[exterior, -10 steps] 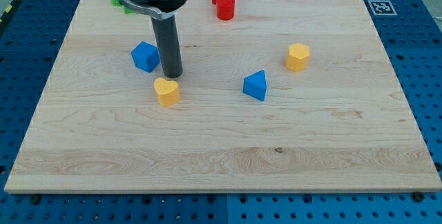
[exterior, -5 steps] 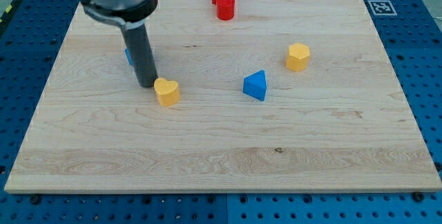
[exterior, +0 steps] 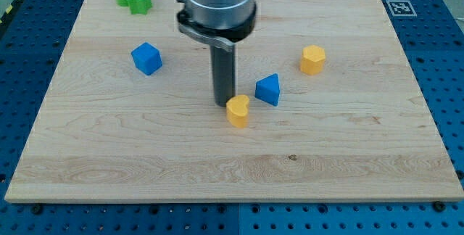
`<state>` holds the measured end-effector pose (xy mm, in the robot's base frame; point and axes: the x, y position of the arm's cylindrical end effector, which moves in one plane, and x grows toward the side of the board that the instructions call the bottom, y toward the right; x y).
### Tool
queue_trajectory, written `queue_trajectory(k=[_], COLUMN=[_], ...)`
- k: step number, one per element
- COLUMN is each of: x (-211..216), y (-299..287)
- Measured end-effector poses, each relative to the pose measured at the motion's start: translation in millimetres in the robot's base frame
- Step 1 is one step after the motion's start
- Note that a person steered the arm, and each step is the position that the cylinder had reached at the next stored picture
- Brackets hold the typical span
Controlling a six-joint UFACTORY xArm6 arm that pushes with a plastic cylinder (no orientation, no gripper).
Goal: Push the yellow heart to the bottom center of the board
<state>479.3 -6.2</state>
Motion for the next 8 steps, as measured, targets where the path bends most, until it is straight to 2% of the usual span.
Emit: queue_trajectory(k=[2,5,8], x=[41,65,76], y=[43,138,85])
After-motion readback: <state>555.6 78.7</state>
